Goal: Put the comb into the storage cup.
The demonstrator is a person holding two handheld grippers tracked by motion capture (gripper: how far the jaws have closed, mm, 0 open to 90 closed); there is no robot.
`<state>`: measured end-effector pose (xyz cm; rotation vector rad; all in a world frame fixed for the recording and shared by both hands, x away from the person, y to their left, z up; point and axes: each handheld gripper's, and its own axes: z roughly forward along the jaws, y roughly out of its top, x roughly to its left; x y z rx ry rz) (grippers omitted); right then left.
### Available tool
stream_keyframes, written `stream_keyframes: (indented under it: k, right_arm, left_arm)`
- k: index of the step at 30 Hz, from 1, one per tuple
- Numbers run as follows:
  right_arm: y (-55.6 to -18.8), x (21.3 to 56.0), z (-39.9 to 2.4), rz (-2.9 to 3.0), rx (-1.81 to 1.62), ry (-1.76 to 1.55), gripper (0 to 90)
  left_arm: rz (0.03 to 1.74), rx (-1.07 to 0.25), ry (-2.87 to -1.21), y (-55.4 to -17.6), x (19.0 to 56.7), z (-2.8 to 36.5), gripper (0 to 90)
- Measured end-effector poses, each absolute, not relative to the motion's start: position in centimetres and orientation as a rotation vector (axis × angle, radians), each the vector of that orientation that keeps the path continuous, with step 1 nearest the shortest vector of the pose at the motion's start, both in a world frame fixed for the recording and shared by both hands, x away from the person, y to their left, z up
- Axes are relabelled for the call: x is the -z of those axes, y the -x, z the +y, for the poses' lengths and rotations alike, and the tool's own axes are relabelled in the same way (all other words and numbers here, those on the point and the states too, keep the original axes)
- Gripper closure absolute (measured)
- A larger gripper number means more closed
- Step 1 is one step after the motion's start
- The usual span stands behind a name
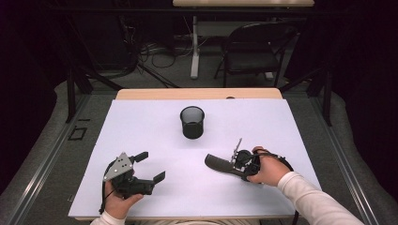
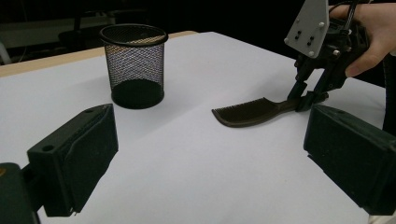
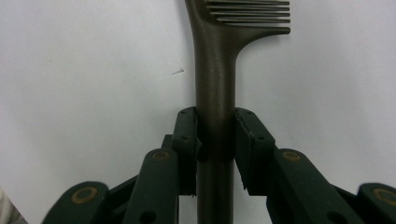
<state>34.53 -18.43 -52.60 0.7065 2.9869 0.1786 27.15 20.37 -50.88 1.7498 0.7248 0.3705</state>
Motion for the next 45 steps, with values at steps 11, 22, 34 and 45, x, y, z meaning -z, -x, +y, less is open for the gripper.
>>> stream_keyframes:
  k: [11,22,34,45]
  right_arm:
    - [-34.48,52.58,-18.35,2.984,-0.164,-0.701,72.2]
    - [-34.44,52.57,-18.30,2.979,-0.162,-0.693,72.3]
    - [-34.33,52.46,-18.31,2.977,-0.171,-0.712,72.5]
    - [-34.21,51.80,-18.55,2.964,-0.202,-0.729,72.5]
  left_arm:
    - [0.726,-0.372,-1.752,-27.15,50.88,20.37,3.2]
    - [0.726,-0.371,-1.753,-27.14,50.88,20.36,3.2]
    - [0.728,-0.374,-1.751,-27.15,50.89,20.36,3.2]
    - [0.730,-0.372,-1.751,-27.17,50.90,20.37,3.2]
